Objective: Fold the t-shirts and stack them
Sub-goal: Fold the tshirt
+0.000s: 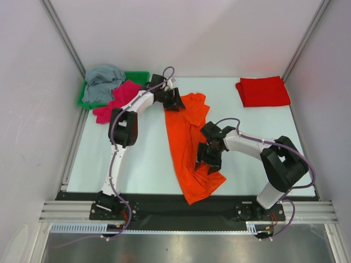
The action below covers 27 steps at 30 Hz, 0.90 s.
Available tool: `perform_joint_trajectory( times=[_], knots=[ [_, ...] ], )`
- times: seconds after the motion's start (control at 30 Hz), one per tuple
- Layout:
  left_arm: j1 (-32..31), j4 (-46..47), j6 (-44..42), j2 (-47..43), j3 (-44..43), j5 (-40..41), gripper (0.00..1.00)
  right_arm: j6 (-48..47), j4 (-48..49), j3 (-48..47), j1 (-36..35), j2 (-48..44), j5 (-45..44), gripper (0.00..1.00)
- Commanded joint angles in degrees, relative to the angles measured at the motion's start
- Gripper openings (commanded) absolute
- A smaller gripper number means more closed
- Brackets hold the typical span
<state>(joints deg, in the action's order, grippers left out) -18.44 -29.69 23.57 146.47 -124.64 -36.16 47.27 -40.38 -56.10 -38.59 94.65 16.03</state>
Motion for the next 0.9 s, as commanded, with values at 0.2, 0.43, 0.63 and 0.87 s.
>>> perform_joint_trajectory(
  times=[0.2,0.43,0.63,0.87],
  knots=[
    [-0.7,0.4,0.2,-18.0,7.2,7.3,0.57,-7.8,-7.6,-3.8,2.4,-8.3,2.5,0.70],
    [-5.5,-3.2,1.1,-22.0,11.2,15.0,0.50,-13.1,-9.7,-2.3,8.6,-11.5,-1.4,0.60],
    [-14.4,-3.0,-0.2,-23.3,15.7,40.7,0.15,-12.0,-7.9,-2.4,9.5,-11.3,-0.7,0.52],
    [-17.6,-9.0,3.9,-15.6,11.4,42.2,0.25,-11.4,-8.6,0.0,9.5,-13.8,-2.1,0.63]
  ],
)
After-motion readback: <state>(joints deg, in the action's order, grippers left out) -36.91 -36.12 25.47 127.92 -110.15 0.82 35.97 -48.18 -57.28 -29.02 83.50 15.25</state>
